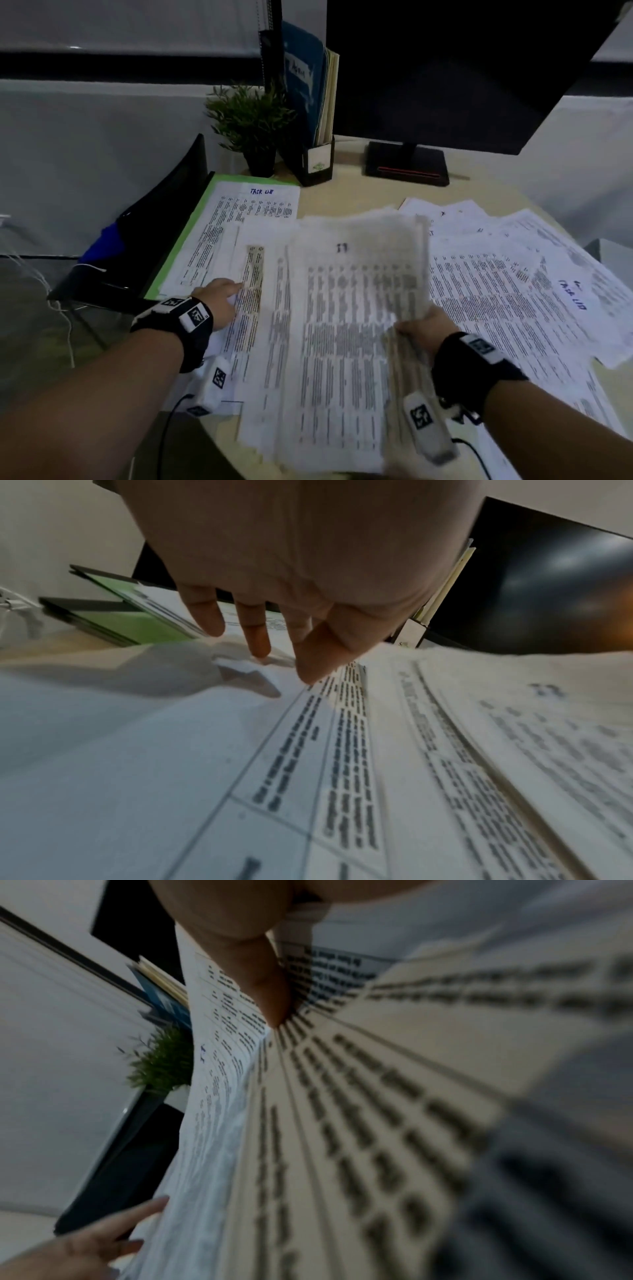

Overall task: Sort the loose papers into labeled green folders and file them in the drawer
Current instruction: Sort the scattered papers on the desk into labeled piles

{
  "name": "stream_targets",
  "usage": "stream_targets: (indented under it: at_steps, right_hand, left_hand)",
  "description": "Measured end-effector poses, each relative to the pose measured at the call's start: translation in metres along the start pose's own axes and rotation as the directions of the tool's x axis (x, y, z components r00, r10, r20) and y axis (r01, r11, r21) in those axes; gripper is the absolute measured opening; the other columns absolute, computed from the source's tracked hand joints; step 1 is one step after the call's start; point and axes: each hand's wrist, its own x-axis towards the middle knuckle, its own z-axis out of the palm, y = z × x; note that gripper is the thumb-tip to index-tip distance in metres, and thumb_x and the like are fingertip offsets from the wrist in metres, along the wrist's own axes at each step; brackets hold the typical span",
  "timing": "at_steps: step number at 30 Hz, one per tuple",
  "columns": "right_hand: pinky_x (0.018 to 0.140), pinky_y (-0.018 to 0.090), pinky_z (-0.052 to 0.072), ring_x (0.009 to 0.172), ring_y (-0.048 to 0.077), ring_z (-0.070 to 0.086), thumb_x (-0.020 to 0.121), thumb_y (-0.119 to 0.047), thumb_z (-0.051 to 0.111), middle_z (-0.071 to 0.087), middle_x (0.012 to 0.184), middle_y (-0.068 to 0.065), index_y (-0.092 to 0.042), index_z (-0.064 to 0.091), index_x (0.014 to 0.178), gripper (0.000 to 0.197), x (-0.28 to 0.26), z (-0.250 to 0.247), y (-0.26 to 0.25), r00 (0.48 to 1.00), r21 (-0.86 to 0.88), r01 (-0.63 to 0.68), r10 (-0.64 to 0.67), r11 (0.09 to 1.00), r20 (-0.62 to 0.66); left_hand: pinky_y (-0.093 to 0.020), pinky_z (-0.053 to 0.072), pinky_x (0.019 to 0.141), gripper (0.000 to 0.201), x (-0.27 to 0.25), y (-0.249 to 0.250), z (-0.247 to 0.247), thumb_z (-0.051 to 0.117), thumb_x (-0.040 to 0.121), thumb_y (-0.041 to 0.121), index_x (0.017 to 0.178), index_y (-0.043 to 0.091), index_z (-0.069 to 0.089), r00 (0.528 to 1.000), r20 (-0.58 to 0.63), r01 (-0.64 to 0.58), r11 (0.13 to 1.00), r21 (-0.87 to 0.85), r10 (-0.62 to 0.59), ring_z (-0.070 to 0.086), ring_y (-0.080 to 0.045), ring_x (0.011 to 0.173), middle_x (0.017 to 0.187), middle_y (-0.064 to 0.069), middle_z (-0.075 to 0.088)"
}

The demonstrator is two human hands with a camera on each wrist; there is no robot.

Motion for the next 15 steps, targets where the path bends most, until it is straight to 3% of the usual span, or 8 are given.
stream_targets:
  at_steps: [2, 6, 8, 12, 15]
  right_hand:
    - [0.053, 0.019, 0.044, 0.066, 0.019, 0.057, 0.081, 0.003, 0.065, 0.059, 0.071, 0.002, -0.009, 0.061, 0.105, 0.027, 0.000, 0.017, 0.006, 0.995, -0.076, -0.008, 0.016, 0.997, 0.101]
    - [0.080, 0.036, 0.054, 0.089, 0.026, 0.064, 0.078, 0.000, 0.070, 0.066, 0.088, 0.006, -0.007, 0.060, 0.102, 0.027, 0.001, 0.041, 0.007, 0.967, -0.103, -0.054, 0.078, 0.993, 0.244]
    - [0.086, 0.042, 0.054, 0.094, 0.029, 0.065, 0.077, -0.008, 0.073, 0.068, 0.098, 0.011, -0.006, 0.060, 0.105, 0.031, 0.002, 0.040, 0.007, 0.954, -0.128, -0.070, 0.104, 0.989, 0.280]
    - [0.085, 0.041, 0.055, 0.094, 0.027, 0.065, 0.076, -0.028, 0.075, 0.063, 0.111, 0.014, -0.011, 0.046, 0.130, 0.064, 0.006, 0.005, 0.010, 0.968, -0.287, -0.073, 0.137, 0.955, 0.209]
    - [0.086, 0.032, 0.049, 0.104, 0.025, 0.060, 0.080, -0.029, 0.072, 0.059, 0.123, 0.010, -0.014, 0.046, 0.134, 0.062, 0.014, -0.053, 0.013, 0.997, -0.458, -0.042, 0.065, 0.888, 0.033]
  left_hand:
    - [-0.030, 0.020, 0.116, 0.062, 0.001, -0.004, 0.002, 0.043, 0.094, 0.014, 0.150, 0.030, 0.023, 1.000, 0.013, -0.016, 1.000, 0.022, 0.016, 0.023, -0.027, 0.141, 0.158, 0.007, 0.015]
    - [-0.027, 0.024, 0.113, 0.056, 0.001, -0.006, 0.009, 0.039, 0.097, 0.022, 0.150, 0.029, 0.022, 0.999, -0.037, -0.028, 0.997, 0.079, 0.031, 0.032, -0.027, 0.136, 0.157, 0.008, 0.017]
    - [-0.025, 0.026, 0.112, 0.053, 0.000, -0.005, 0.009, 0.041, 0.098, 0.025, 0.149, 0.030, 0.028, 0.998, -0.068, -0.014, 0.997, 0.070, 0.019, 0.036, -0.025, 0.134, 0.156, 0.008, 0.020]
    - [-0.028, 0.030, 0.109, 0.045, -0.002, 0.009, 0.001, 0.042, 0.098, 0.024, 0.143, 0.023, 0.040, 0.996, -0.077, 0.060, 0.994, 0.089, -0.054, 0.039, -0.025, 0.133, 0.151, 0.000, 0.031]
    - [-0.041, 0.039, 0.104, 0.043, -0.012, 0.039, -0.017, 0.045, 0.094, 0.025, 0.134, 0.012, 0.048, 0.956, -0.220, 0.206, 0.978, 0.028, -0.195, 0.044, -0.036, 0.124, 0.140, -0.014, 0.042]
